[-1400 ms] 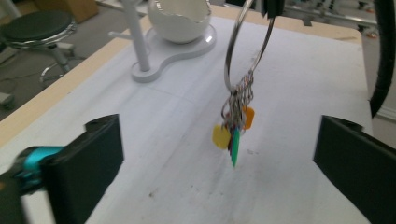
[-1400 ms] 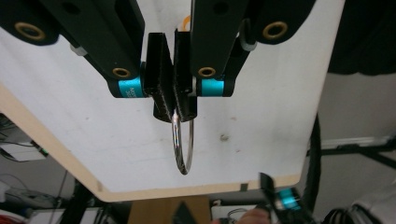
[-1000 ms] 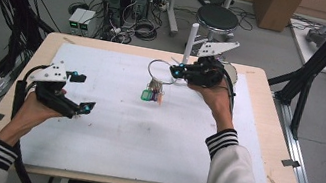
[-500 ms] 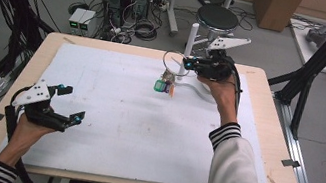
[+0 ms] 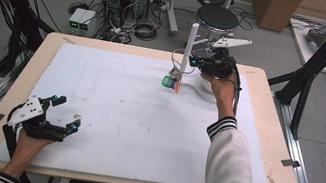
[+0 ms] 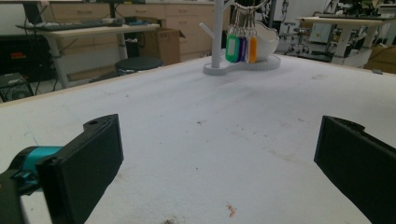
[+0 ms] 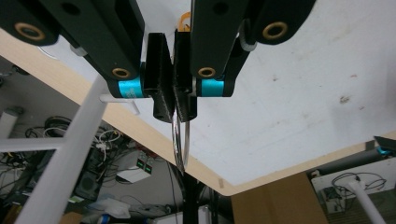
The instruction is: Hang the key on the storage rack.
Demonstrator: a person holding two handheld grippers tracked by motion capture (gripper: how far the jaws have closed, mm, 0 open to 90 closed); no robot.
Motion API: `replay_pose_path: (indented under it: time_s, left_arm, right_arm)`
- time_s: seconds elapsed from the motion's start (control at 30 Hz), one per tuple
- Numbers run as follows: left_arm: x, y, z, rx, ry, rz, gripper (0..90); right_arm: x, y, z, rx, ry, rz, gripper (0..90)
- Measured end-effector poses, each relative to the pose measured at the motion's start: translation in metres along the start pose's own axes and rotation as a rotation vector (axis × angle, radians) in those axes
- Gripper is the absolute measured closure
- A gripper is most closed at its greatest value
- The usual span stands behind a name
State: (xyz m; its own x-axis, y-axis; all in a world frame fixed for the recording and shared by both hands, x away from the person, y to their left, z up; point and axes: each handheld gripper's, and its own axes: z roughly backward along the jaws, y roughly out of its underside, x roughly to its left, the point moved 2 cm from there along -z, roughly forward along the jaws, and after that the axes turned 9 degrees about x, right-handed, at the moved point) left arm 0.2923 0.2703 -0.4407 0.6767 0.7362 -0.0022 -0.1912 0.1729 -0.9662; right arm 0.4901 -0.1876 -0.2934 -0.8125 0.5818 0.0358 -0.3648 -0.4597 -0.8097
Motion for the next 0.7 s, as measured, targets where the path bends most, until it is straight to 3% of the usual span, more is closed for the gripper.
replay_pose_path:
  time_s: [0.2, 0.7]
  left_arm:
    - [0.0, 0.006, -0.001, -0.03, -0.016, 0.021, 1.7]
    - [-0.001, 0.009, -0.005, -0.007, -0.028, 0.018, 1.7]
  right_arm:
    - [-0.008, 0.007, -0.004, -0.005, 0.019, -0.03, 88.0]
    - [-0.026, 0.023, -0.016, 0.018, 0.054, -0.122, 87.9]
